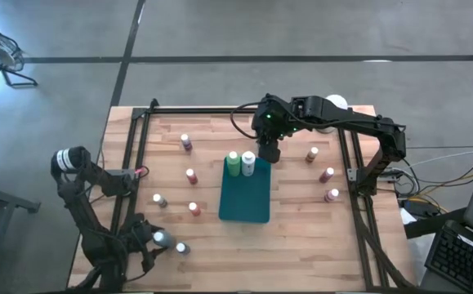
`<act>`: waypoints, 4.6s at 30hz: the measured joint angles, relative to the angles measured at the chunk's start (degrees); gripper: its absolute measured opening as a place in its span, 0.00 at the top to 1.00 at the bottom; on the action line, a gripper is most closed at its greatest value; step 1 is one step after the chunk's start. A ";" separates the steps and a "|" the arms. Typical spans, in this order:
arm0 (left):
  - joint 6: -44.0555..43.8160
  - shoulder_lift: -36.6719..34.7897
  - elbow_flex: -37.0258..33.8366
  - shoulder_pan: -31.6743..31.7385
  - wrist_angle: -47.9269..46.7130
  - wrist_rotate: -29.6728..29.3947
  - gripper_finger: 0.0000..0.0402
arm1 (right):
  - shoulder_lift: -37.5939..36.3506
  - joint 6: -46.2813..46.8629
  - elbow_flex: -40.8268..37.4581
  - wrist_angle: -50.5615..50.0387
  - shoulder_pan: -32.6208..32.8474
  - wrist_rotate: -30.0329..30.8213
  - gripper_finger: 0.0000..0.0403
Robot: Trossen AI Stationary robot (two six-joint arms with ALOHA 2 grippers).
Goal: Pick & Place Paint Supplies
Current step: Put the large blue paint bottle into the blue bin
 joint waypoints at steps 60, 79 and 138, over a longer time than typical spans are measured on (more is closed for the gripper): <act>22.26 -17.94 3.46 7.41 -2.44 6.85 0.59 | 33.27 -10.46 30.80 21.25 19.78 -24.57 0.55; 38.10 -20.70 8.35 22.60 -12.95 23.60 0.60 | 36.44 -7.67 30.95 31.10 21.90 -13.50 0.51; 67.75 -20.31 12.27 42.66 -7.72 35.38 0.60 | 36.74 -10.76 30.95 29.53 22.18 -5.95 0.65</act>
